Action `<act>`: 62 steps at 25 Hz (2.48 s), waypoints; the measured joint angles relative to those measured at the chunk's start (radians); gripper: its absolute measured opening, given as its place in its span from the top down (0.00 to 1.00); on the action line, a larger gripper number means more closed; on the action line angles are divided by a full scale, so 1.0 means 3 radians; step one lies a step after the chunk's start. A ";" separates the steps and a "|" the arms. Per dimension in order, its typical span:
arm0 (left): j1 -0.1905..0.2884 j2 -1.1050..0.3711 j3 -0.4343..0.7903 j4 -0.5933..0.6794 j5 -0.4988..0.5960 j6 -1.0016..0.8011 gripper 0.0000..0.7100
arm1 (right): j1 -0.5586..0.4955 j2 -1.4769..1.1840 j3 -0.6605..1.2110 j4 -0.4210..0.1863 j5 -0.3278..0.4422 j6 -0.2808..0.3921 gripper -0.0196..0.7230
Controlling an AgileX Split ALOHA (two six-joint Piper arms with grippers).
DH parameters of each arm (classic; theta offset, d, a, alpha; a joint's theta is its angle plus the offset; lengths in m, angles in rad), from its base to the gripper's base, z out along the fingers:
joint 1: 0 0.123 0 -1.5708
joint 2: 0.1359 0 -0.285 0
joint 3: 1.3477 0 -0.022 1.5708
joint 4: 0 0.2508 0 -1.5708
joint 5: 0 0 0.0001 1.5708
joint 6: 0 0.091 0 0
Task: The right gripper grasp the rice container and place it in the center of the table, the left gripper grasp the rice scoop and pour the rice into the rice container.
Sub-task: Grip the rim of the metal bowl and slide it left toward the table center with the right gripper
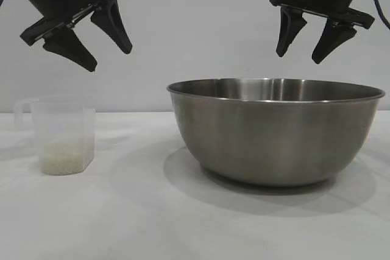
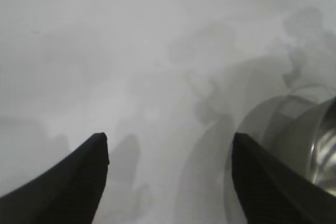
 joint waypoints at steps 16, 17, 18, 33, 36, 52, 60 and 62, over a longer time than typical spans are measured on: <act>0.0000 0.0000 0.0000 0.0000 0.0000 0.0000 0.38 | 0.0000 0.0000 -0.0005 0.0000 0.0000 0.0000 0.37; 0.0000 0.0000 0.0000 0.0000 0.0000 0.0000 0.38 | 0.0000 0.0000 -0.0015 0.0000 0.0000 0.0000 0.37; 0.0000 0.0000 0.0000 0.0000 -0.0006 0.0000 0.38 | 0.0000 0.0000 -0.0031 0.0000 0.0036 0.0000 0.37; 0.0000 0.0000 0.0000 0.0000 0.0040 0.0005 0.38 | -0.0200 -0.0077 -0.0537 -0.0084 0.1579 0.0033 0.37; 0.0000 0.0000 0.0000 0.0000 0.0040 0.0005 0.38 | -0.0200 -0.0099 -0.0522 -0.0145 0.1604 0.0215 0.37; 0.0000 0.0000 0.0000 0.0000 0.0040 0.0008 0.38 | 0.0165 -0.0403 0.0629 -0.0179 0.1595 0.0360 0.37; 0.0000 0.0000 0.0000 0.0000 0.0048 0.0008 0.38 | 0.0165 -0.0415 0.0838 -0.0283 0.1497 0.0368 0.37; 0.0000 0.0000 0.0000 0.0000 0.0048 0.0008 0.38 | 0.0165 -0.0423 0.0838 -0.0283 0.1444 0.0368 0.37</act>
